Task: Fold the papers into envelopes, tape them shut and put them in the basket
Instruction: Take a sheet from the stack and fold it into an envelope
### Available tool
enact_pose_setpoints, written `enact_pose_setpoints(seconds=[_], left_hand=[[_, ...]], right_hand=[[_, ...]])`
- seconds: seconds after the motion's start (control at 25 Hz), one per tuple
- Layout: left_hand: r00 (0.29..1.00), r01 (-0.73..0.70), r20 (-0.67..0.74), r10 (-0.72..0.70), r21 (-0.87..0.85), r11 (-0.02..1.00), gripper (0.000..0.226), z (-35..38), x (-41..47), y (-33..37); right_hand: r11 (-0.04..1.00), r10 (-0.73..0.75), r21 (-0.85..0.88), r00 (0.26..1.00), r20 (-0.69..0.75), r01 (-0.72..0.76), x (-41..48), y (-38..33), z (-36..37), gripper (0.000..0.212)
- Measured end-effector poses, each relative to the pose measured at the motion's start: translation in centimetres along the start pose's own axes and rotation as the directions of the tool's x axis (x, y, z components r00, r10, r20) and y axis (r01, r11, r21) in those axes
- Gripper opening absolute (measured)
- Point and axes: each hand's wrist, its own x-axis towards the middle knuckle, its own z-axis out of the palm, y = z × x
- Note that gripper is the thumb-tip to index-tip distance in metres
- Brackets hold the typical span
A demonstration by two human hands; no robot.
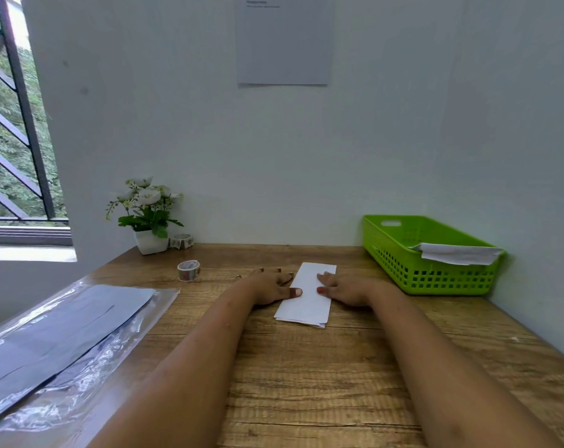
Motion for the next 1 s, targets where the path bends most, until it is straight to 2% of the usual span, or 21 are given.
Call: enact_pose_setpoints(seconds=[0.24,0.36,0.48,0.56,0.6,0.68,0.72,0.8,0.88,0.96,1.0], left_hand=[[1.000,0.026,-0.016,-0.026,-0.007,1.000,0.061,0.2,-0.4,0.5],[0.982,0.033,-0.189,-0.023,0.050,0.998,0.052,0.5,-1.5,1.0],[0.891,0.011,-0.454,-0.028,-0.040,0.999,0.042,-0.6,-3.5,0.3],[0.862,0.039,-0.497,-0.094,-0.121,0.992,0.033,-1.9,-5.5,-2.0],[0.856,0.084,-0.493,-0.158,-0.169,0.982,0.030,-2.7,-6.6,-4.0],[0.838,0.265,-0.431,-0.334,-0.213,0.940,0.030,-4.7,-9.7,-8.8],[0.823,0.383,-0.380,-0.422,-0.178,0.906,0.034,-5.8,-11.4,-11.4],[0.777,0.579,-0.274,-0.567,-0.044,0.814,0.050,-7.2,-15.1,-15.6],[0.745,0.663,-0.148,-0.651,0.054,0.747,0.068,-6.8,-18.4,-17.2],[0.710,0.704,-0.025,-0.704,0.037,0.709,0.086,-6.0,-19.9,-17.9],[0.680,0.733,0.004,-0.733,-0.003,0.680,0.105,-5.4,-19.8,-19.0]], right_hand=[[0.980,0.177,-0.042,0.956,-0.236,-0.192,2.3,1.9,1.2,0.051],[0.950,0.187,-0.148,0.883,-0.430,-0.273,1.1,1.7,1.1,0.043],[0.982,0.121,-0.046,0.793,-0.597,-0.184,-0.8,-0.2,-0.4,0.037],[0.999,0.004,-0.031,0.763,-0.646,-0.032,-1.6,-3.1,-1.1,0.036],[0.997,-0.070,-0.031,0.757,-0.649,0.066,-1.9,-5.1,-1.2,0.037],[0.963,-0.220,-0.026,0.730,-0.648,0.267,-2.7,-10.1,-0.9,0.037],[0.936,-0.277,-0.004,0.731,-0.623,0.351,-3.3,-12.8,-0.5,0.037],[0.864,-0.359,0.139,0.786,-0.504,0.484,-4.5,-18.2,0.9,0.034],[0.810,-0.436,0.242,0.824,-0.362,0.535,-5.3,-22.8,2.8,0.030],[0.804,-0.484,0.242,0.834,-0.265,0.543,-5.6,-26.0,4.7,0.033],[0.810,-0.486,0.237,0.840,-0.240,0.536,-5.6,-27.1,5.5,0.036]])
